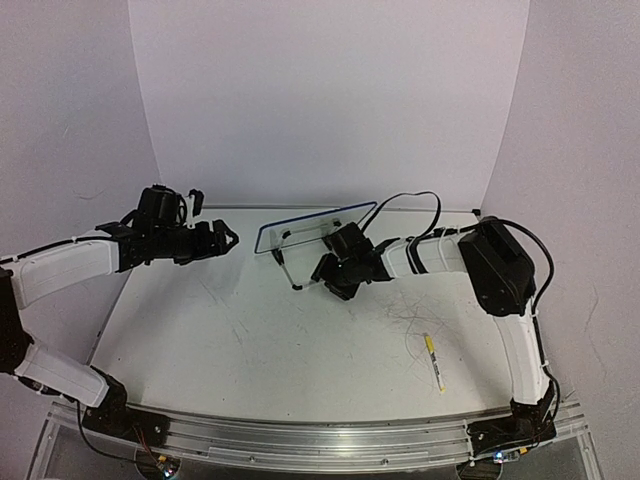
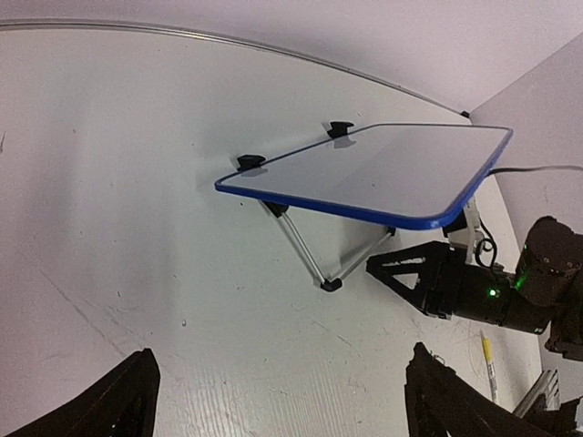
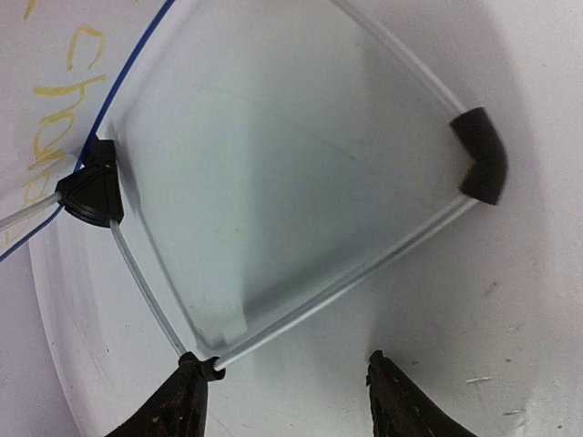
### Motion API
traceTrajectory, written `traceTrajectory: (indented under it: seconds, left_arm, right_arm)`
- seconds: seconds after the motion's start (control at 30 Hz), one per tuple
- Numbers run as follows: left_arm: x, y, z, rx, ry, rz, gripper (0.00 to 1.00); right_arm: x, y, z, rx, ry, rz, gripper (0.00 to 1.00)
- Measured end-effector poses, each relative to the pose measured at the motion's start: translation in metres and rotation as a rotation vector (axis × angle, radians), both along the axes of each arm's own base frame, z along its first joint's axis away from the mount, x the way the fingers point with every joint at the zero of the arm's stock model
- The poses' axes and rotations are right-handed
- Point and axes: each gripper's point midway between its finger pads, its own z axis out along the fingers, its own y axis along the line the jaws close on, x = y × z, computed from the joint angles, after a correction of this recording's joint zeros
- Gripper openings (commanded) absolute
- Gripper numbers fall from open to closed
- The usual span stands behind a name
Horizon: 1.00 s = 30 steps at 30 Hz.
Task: Write a sentence on the whiteboard
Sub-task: Move the whiteboard to the center of the board.
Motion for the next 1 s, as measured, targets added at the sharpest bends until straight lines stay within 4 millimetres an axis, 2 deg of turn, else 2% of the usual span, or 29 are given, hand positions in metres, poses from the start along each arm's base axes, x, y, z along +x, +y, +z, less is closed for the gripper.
traceTrajectory:
  seconds: [0.1, 0.2, 0.27, 0.37, 0.47, 0.6, 0.7, 0.8, 0.93, 1.0]
  left_arm:
    - [0.027, 0.024, -0.002, -0.044, 0.016, 0.071, 0.87]
    - [0.066, 0.053, -0.015, -0.076, 0.06, 0.154, 0.83]
    - [0.096, 0.055, -0.02, -0.097, 0.077, 0.16, 0.8]
    - [0.136, 0.039, -0.035, -0.135, 0.102, 0.124, 0.74]
    - [0.181, 0.015, -0.051, -0.193, 0.118, 0.056, 0.67]
    - [0.219, -0.011, -0.087, -0.246, 0.147, -0.029, 0.56]
    - [0.236, -0.027, -0.118, -0.281, 0.17, -0.094, 0.49]
    - [0.24, -0.039, -0.145, -0.314, 0.195, -0.146, 0.45]
    - [0.241, -0.062, -0.153, -0.361, 0.177, -0.228, 0.43]
    - [0.239, -0.075, -0.154, -0.376, 0.171, -0.263, 0.39]
  right_arm:
    - [0.003, -0.003, 0.001, 0.041, 0.017, -0.008, 0.6]
    - [0.007, -0.006, 0.002, 0.067, 0.024, -0.017, 0.61]
    - [0.007, -0.006, 0.002, 0.075, 0.027, -0.014, 0.61]
    - [0.001, -0.005, 0.003, 0.089, 0.031, 0.004, 0.64]
    - [-0.01, -0.01, 0.005, 0.094, 0.036, 0.027, 0.67]
    - [-0.022, -0.017, 0.011, 0.096, 0.028, 0.059, 0.67]
    - [-0.024, -0.02, 0.018, 0.11, 0.014, 0.078, 0.66]
    - [-0.026, -0.025, 0.024, 0.122, -0.001, 0.085, 0.66]
    - [-0.026, -0.029, 0.029, 0.129, -0.015, 0.086, 0.66]
    - [-0.025, -0.029, 0.03, 0.133, -0.02, 0.085, 0.66]
